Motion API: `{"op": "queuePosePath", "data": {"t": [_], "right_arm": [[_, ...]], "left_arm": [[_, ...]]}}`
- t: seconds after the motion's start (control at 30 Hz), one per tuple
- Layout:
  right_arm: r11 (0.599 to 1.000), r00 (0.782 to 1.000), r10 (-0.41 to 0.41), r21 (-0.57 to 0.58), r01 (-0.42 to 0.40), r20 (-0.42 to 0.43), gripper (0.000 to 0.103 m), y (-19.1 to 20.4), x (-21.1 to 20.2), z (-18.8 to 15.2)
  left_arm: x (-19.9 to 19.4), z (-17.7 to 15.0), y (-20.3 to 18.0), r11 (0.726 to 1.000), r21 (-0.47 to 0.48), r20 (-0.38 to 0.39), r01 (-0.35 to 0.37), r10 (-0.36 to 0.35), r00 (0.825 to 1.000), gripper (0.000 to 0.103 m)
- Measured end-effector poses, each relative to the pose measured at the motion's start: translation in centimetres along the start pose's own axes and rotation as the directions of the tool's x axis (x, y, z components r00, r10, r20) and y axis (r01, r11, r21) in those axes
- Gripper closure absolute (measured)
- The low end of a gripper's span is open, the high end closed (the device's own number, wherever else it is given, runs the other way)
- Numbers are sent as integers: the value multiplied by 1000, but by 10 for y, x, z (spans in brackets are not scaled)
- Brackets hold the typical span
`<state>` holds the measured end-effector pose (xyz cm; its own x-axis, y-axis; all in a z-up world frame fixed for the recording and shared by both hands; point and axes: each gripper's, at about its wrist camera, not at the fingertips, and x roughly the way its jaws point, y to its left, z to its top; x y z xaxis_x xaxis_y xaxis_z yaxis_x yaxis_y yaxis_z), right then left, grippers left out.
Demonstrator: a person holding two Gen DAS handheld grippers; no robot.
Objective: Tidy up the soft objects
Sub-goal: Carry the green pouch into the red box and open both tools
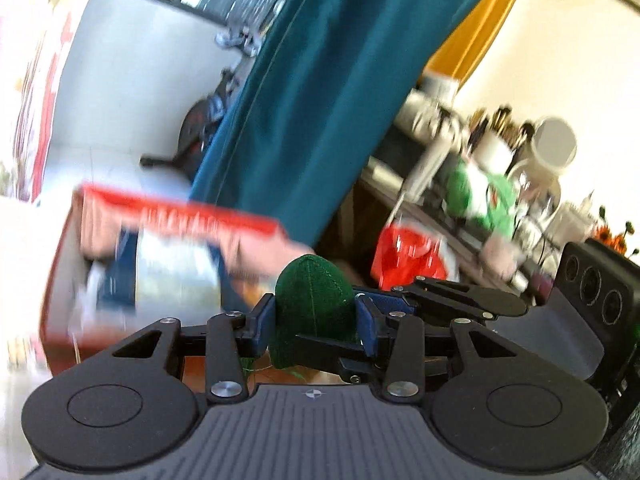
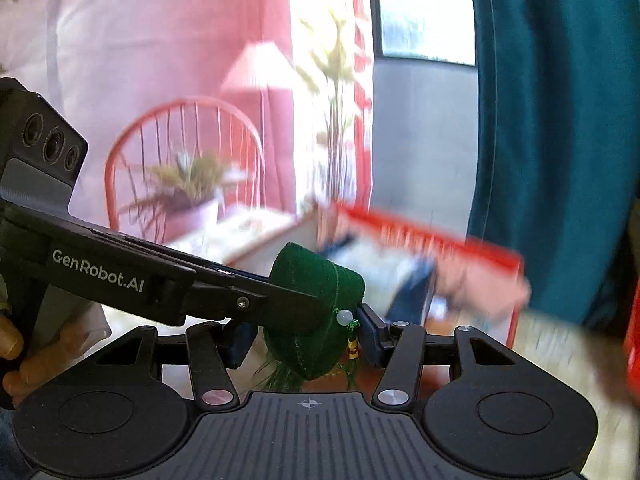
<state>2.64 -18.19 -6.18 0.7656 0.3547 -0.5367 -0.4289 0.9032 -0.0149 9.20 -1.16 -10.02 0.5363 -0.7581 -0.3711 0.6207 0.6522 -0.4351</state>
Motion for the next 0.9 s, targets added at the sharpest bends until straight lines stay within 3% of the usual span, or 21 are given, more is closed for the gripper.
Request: {"op": "queuePosePath", "data": {"t": [0.23,0.43,0.67,0.9], "right_arm": [[997,989,-49,-50,56,137,53,-17,-2,61],[993,979,-91,-53,102,180,53,-39,6,82],[989,983,-147,29,145,111,53,-77,41,56],[981,987,-161,114,157,19,53,-102,87,18]], "left_arm": [[1,57,-10,998,46,100,36,-41,994,58],[31,66,-8,997,51,101,62,-67,993,58],[96,52,6,999,30,-22,41,-40,999,58],[139,34,28,999,6,-118,-34,35,992,58]]}}
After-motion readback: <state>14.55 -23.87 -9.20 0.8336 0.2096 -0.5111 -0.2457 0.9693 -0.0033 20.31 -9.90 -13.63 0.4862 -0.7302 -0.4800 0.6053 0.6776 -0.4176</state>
